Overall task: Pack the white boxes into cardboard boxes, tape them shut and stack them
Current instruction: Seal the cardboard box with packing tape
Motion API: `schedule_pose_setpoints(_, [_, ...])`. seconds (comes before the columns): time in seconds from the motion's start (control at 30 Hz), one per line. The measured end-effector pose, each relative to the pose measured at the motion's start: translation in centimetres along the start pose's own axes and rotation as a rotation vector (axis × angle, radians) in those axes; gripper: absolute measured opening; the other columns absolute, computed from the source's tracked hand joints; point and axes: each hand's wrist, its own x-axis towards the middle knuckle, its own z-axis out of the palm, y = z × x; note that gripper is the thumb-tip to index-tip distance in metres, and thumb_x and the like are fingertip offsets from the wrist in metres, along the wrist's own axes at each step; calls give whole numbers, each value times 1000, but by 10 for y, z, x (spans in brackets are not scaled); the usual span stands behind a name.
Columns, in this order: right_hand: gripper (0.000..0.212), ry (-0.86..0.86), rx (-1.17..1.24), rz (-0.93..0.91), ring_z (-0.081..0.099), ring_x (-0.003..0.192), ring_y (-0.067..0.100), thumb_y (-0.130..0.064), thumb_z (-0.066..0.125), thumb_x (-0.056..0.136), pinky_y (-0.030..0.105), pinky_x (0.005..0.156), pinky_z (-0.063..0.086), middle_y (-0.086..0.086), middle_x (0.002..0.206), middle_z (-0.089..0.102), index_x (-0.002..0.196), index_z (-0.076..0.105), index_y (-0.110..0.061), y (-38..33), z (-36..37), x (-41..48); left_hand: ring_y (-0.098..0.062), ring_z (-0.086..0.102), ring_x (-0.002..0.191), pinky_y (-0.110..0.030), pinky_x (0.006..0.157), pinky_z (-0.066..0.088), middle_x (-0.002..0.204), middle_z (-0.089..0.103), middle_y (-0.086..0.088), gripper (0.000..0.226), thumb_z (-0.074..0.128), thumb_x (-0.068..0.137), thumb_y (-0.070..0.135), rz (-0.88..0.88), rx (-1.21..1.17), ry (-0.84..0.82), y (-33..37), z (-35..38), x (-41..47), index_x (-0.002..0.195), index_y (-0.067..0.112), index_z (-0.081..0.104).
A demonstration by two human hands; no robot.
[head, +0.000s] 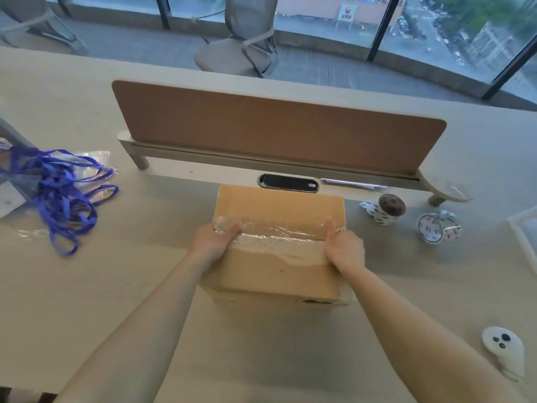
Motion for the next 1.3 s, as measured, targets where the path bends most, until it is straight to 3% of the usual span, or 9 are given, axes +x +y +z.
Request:
schedule_pose_setpoints(0.13, [75, 81, 63, 66, 61, 99, 40, -65, 21, 98, 40, 74, 43, 19, 107, 65, 106, 64, -4, 0, 6, -2, -31, 65, 105, -36, 87, 50, 105, 70, -10, 60, 63, 86, 65, 59, -4, 30, -3, 2, 3, 106, 9, 71])
schedule_pose_setpoints(0.3, [72, 104, 76, 84, 61, 93, 37, -64, 22, 99, 37, 68, 41, 18, 104, 65, 106, 64, -6, 3, 8, -2, -38, 62, 109, -43, 89, 51, 111, 70, -15, 79, 51, 80, 79, 59, 161, 111, -3, 2, -4, 110, 8, 69])
schedule_pose_setpoints(0.47, [67, 52, 77, 40, 62, 92, 34, -61, 24, 100, 38, 69, 45, 15, 103, 65, 105, 62, -6, 3, 5, -2, -41, 60, 111, -43, 88, 49, 114, 69, -21, 70, 55, 87, 70, 88, 271, 228, 5, 8, -14, 113, 6, 68])
schedule_pose_setpoints(0.63, [37, -30, 115, -113, 52, 112, 42, -27, 35, 104, 43, 86, 45, 24, 122, 54, 120, 50, 3, -4, -3, 1, -39, 59, 115, -39, 85, 42, 119, 66, -18, 55, 55, 94, 57, 140, 299, 172, 13, 8, -18, 115, 7, 65])
schedule_pose_setpoints(0.8, [59, -35, 186, -14, 56, 113, 41, -51, 30, 103, 39, 79, 40, 19, 120, 57, 122, 48, 2, -5, -3, 10, -33, 58, 112, -37, 82, 40, 119, 60, -8, 45, 68, 89, 46, 190, 142, 241, 11, 15, -21, 117, 15, 51])
schedule_pose_setpoints(0.93, [61, -4, 164, -46, 57, 109, 42, -55, 27, 102, 39, 75, 37, 19, 117, 59, 117, 51, 0, 0, 0, 12, -31, 59, 117, -37, 85, 42, 126, 61, -5, 63, 69, 84, 58, 137, 121, 204, 13, 15, -15, 126, 17, 48])
schedule_pose_setpoints(1.07, [62, 12, 162, -45, 56, 107, 42, -57, 28, 101, 39, 73, 36, 21, 116, 59, 118, 51, -1, -5, -1, 18, -33, 57, 123, -39, 97, 45, 133, 61, -12, 93, 66, 73, 76, 37, 100, 145, 15, 10, -2, 133, 7, 53])
schedule_pose_setpoints(1.2, [76, 37, 178, 119, 55, 113, 41, -66, 33, 95, 42, 81, 43, 23, 125, 56, 130, 45, 1, -11, -1, 16, -32, 60, 119, -36, 91, 46, 126, 65, -11, 74, 71, 79, 64, 50, 18, 92, 9, 10, 8, 125, 7, 59])
schedule_pose_setpoints(1.3, [92, 56, 131, 252, 58, 107, 37, -82, 29, 84, 43, 82, 46, 18, 122, 60, 128, 54, -5, -8, 3, 6, -32, 61, 117, -39, 95, 49, 122, 67, -10, 63, 69, 81, 64, 133, -2, 56, 3, 9, 15, 117, 13, 67])
